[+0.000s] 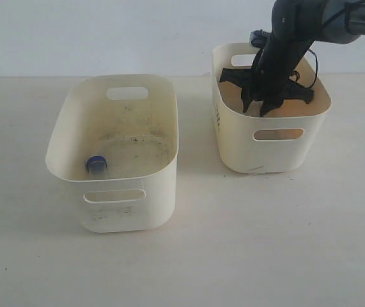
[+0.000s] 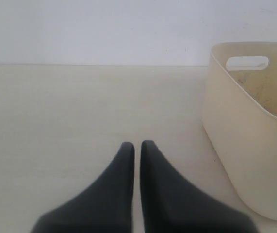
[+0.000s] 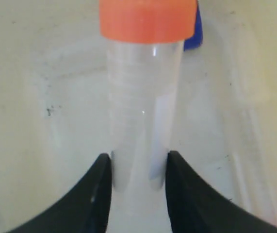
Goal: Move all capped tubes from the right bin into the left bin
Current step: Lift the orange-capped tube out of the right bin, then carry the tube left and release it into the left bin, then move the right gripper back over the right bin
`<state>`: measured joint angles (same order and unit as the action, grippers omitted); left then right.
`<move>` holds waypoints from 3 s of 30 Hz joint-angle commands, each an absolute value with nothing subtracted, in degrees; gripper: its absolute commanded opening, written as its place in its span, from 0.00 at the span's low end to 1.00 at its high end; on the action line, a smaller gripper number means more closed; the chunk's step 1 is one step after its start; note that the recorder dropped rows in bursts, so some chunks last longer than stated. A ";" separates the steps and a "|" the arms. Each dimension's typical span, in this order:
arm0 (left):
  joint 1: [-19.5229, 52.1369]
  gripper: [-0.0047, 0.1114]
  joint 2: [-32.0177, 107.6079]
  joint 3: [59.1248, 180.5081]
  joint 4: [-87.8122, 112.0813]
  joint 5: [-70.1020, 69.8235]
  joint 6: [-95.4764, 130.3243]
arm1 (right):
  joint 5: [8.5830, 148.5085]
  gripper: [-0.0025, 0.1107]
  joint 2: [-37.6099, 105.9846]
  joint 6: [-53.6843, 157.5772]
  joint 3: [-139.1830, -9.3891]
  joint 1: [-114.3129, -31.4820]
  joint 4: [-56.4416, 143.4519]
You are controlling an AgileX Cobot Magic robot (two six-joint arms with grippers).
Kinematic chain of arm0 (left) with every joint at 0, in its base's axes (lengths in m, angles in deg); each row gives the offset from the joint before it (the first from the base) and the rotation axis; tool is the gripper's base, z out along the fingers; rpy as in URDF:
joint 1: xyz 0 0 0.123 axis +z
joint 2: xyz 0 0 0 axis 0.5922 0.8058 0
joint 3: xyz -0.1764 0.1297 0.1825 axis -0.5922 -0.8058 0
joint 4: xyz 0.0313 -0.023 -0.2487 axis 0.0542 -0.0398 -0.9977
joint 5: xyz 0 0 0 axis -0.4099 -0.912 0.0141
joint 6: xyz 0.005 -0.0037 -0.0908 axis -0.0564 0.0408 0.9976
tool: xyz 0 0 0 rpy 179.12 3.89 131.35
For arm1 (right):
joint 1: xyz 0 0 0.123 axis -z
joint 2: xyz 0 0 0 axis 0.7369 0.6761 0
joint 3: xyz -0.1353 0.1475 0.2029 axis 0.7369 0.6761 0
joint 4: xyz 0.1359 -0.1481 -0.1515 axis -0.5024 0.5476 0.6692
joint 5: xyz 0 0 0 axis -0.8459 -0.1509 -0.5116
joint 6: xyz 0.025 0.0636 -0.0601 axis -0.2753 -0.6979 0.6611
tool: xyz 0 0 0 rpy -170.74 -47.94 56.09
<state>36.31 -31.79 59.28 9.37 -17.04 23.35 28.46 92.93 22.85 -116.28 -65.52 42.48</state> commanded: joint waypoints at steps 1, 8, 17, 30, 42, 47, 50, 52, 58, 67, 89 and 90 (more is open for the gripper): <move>36.08 0.08 -32.02 59.12 8.86 -17.08 23.48 | 26.89 0.02 89.42 24.93 -117.60 -65.13 43.51; 36.08 0.08 -32.02 59.12 8.86 -17.08 23.48 | 23.64 0.02 85.70 29.01 -117.60 -65.13 43.51; 36.08 0.08 -32.02 59.12 8.86 -17.08 23.48 | 22.56 0.02 82.16 32.29 -117.60 -65.13 43.51; 36.08 0.08 -32.02 59.12 8.86 -17.08 23.48 | 21.47 0.02 72.72 48.50 -117.60 -66.39 23.85; 36.08 0.08 -32.02 59.12 8.86 -17.08 23.48 | 20.02 0.02 74.08 51.84 -117.33 -82.72 23.66; 36.08 0.08 -32.02 59.12 8.86 -17.08 23.48 | 18.17 0.02 76.58 51.25 -117.33 -84.64 23.03; 36.08 0.08 -32.02 59.12 8.86 -17.08 23.48 | 17.06 0.02 78.35 51.25 -117.33 -85.87 22.68; 36.08 0.08 -32.02 59.12 8.86 -17.08 23.48 | 16.79 0.02 79.47 51.25 -117.33 -87.13 22.68; 36.08 0.08 -32.02 59.12 8.86 -17.08 23.48 | 18.21 0.02 80.93 51.59 -117.33 -89.99 22.67; 36.08 0.08 -32.02 59.12 8.86 -17.08 23.48 | 18.75 0.44 82.43 52.31 -117.33 -90.44 23.27; 36.08 0.08 -32.02 59.12 8.86 -17.08 23.48 | 23.25 0.02 74.85 49.47 -117.56 -71.88 25.62; 36.08 0.08 -32.02 59.12 8.86 -17.08 23.48 | 23.15 0.02 74.88 49.20 -117.56 -71.12 25.76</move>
<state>36.31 -31.79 59.28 9.37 -17.04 23.35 23.13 75.16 49.99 -117.24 -73.56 25.02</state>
